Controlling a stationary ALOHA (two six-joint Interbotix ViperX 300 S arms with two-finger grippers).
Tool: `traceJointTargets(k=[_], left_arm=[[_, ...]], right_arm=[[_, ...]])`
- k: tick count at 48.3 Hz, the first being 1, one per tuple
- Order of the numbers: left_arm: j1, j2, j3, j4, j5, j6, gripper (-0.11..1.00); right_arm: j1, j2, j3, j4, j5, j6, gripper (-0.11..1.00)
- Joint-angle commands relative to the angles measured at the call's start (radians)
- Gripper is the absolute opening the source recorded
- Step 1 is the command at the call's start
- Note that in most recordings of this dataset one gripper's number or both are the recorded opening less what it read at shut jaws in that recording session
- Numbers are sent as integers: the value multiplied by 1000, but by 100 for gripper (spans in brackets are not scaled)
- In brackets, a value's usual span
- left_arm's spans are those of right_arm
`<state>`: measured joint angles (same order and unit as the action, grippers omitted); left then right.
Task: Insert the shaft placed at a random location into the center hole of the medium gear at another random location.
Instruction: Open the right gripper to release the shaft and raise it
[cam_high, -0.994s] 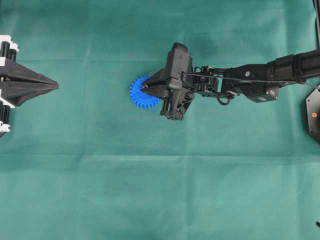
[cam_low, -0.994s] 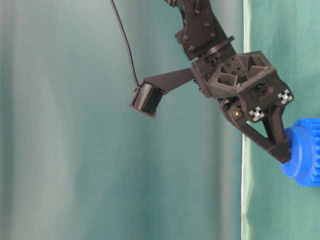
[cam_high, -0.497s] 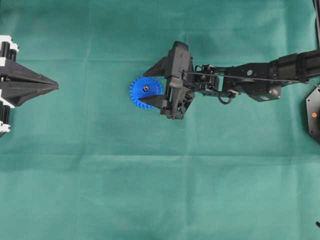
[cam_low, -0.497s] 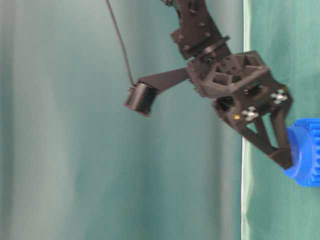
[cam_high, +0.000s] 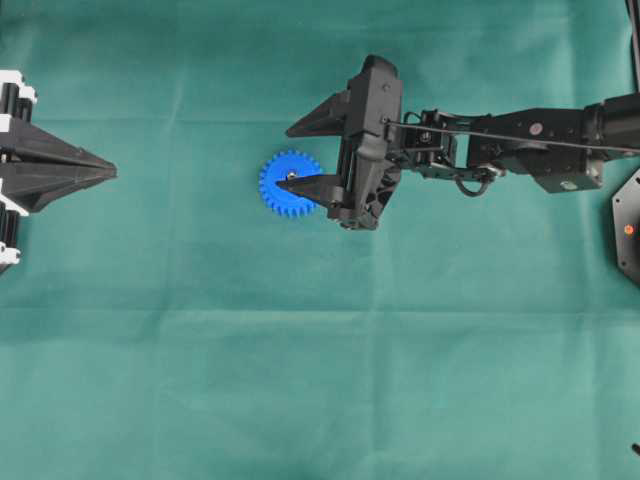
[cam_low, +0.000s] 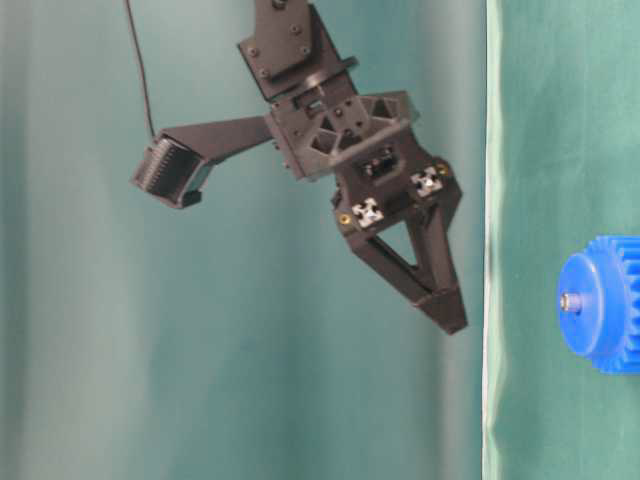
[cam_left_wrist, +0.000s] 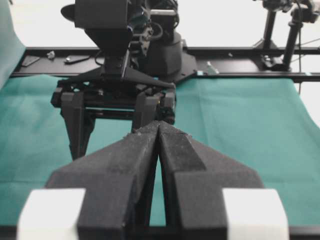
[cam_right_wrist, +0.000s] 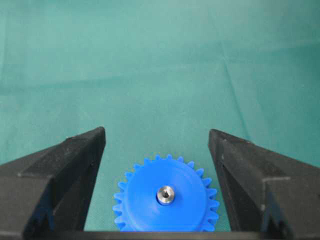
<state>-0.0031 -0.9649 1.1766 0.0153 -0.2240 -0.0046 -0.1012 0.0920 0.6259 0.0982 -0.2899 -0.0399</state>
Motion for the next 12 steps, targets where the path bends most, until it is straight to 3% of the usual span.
traceJointTargets(k=[1, 12], left_arm=[[2, 3, -23, 3, -5, -2, 0], [2, 3, -23, 3, -6, -3, 0]], right_arm=[[0, -40, -3, -2, 14, -11, 85], [0, -78, 51, 2, 14, -5, 85]])
